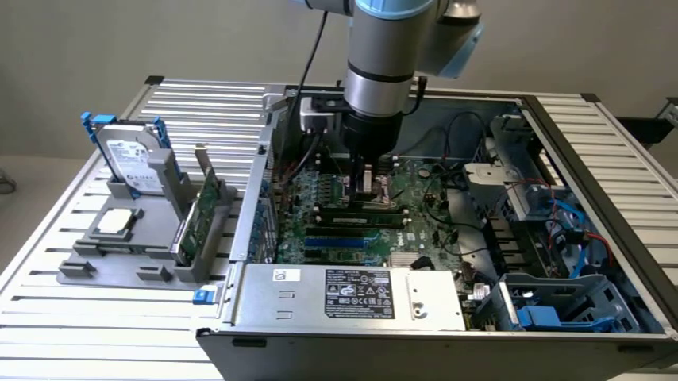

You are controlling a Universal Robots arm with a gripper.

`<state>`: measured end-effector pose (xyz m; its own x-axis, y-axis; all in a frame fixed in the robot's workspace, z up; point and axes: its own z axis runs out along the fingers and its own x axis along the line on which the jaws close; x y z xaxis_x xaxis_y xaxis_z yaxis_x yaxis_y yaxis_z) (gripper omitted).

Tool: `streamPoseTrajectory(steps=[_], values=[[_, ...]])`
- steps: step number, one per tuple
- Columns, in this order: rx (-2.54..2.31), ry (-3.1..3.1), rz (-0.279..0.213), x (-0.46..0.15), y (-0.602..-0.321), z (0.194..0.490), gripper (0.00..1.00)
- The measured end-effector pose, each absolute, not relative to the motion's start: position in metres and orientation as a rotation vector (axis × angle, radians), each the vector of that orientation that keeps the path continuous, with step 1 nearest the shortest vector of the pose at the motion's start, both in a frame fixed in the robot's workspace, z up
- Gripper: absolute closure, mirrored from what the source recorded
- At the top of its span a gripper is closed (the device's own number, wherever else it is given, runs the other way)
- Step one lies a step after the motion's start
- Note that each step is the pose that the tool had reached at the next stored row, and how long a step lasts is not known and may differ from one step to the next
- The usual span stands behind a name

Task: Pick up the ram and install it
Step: 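Press down the ram until it locks into place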

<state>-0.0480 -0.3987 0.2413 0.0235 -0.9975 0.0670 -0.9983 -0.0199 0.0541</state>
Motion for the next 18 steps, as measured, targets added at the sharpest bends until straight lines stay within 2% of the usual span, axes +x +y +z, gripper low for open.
streamPoseTrajectory(steps=[9,18], values=[[2.183,-2.135,0.012,-0.029,-0.399,0.256,0.89],[2.183,-2.136,0.011,-0.023,-0.399,0.257,0.89]])
